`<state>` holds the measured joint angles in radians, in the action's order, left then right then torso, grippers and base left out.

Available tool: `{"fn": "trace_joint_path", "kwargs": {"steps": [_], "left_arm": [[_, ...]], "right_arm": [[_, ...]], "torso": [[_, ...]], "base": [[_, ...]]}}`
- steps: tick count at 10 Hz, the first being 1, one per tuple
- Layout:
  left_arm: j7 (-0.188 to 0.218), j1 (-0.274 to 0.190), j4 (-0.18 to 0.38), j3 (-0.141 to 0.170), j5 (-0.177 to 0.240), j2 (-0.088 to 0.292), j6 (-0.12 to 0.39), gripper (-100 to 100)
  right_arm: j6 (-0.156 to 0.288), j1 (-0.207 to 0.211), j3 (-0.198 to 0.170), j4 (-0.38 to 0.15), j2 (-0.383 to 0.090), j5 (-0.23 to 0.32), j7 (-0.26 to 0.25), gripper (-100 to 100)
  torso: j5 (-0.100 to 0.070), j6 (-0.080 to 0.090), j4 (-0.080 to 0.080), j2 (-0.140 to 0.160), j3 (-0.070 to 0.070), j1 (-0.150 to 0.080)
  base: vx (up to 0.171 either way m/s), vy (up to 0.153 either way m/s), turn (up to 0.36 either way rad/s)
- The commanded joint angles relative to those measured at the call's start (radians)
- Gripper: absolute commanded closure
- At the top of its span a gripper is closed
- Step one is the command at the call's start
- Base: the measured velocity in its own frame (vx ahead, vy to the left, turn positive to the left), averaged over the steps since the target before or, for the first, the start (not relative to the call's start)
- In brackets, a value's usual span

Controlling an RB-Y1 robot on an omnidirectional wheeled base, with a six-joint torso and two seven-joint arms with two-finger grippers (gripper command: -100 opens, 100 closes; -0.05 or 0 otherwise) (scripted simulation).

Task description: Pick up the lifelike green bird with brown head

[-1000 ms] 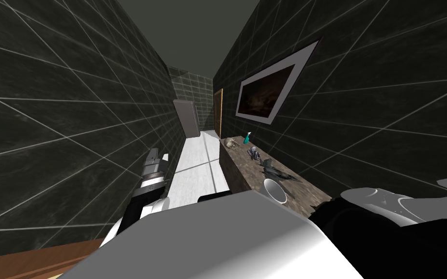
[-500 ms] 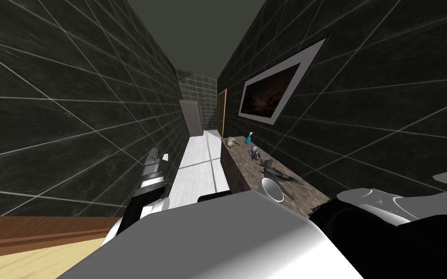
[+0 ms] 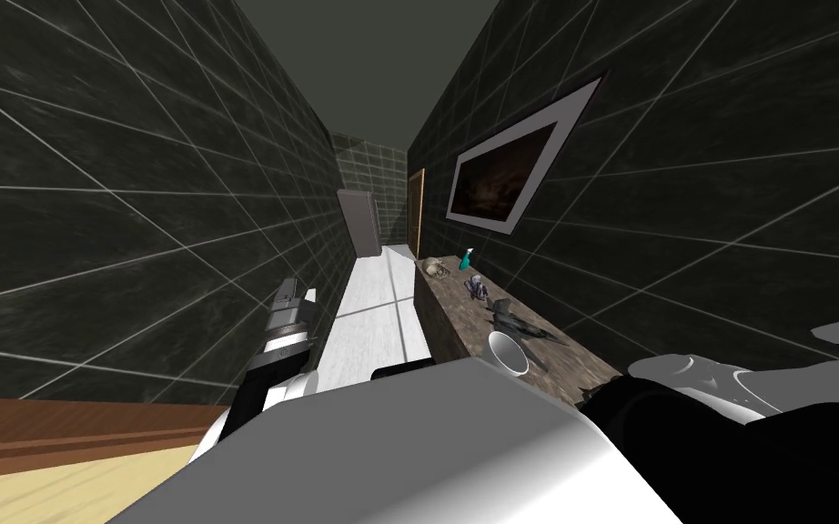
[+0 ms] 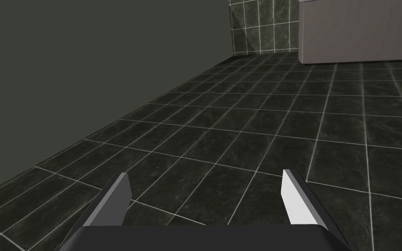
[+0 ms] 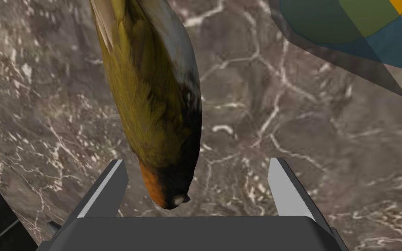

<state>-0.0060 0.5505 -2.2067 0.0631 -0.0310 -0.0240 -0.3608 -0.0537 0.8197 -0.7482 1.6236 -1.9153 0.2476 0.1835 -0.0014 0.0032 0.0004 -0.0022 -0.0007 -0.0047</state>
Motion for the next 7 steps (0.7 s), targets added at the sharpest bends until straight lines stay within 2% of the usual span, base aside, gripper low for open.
{"fn": "trace_joint_path", "kwargs": {"steps": [1,2,3,4,5,6,7], "left_arm": [[0.0,0.0,0.0,0.0,0.0,0.0,0.0,0],[0.0,0.0,0.0,0.0,0.0,0.0,0.0,0],[0.0,0.0,0.0,0.0,0.0,0.0,0.0,0],[0.0,0.0,0.0,0.0,0.0,0.0,0.0,0],[0.0,0.0,0.0,0.0,0.0,0.0,0.0,0],[0.0,0.0,0.0,0.0,0.0,0.0,0.0,0],[0.0,0.0,0.0,0.0,0.0,0.0,0.0,0]], "right_arm": [[0.0,0.002,0.001,0.0,0.0,-0.05,-0.05,-100],[0.0,0.002,0.001,0.0,0.0,-0.07,-0.062,-100],[0.05,0.028,0.008,0.05,-0.025,-0.09,-0.034,-100],[0.06,0.028,0.008,0.077,-0.025,-0.09,-0.034,-100],[0.097,0.054,0.014,0.108,-0.049,-0.111,-0.006,-100],[0.121,0.054,0.014,0.138,-0.049,-0.111,-0.006,-100],[0.121,0.054,0.014,0.154,-0.049,-0.111,-0.006,-100]], "torso": [[0.0,0.0,0.0,0.0,0.0,0.0],[0.0,0.0,0.0,0.0,0.0,0.0],[0.0,0.0,0.0,0.0,0.0,0.0],[-0.001,-0.001,0.001,0.003,0.002,-0.003],[-0.001,0.0,0.001,0.004,0.002,-0.003],[-0.001,-0.001,0.001,0.005,0.003,-0.004],[-0.001,0.0,0.001,0.005,0.003,-0.003]], "base": [[-0.004,-0.004,0.013],[-0.006,-0.005,0.016],[-0.079,-0.063,0.187],[-0.082,-0.056,0.163],[-0.084,-0.057,0.171],[-0.093,-0.051,0.146],[-0.043,-0.016,0.041]]}}
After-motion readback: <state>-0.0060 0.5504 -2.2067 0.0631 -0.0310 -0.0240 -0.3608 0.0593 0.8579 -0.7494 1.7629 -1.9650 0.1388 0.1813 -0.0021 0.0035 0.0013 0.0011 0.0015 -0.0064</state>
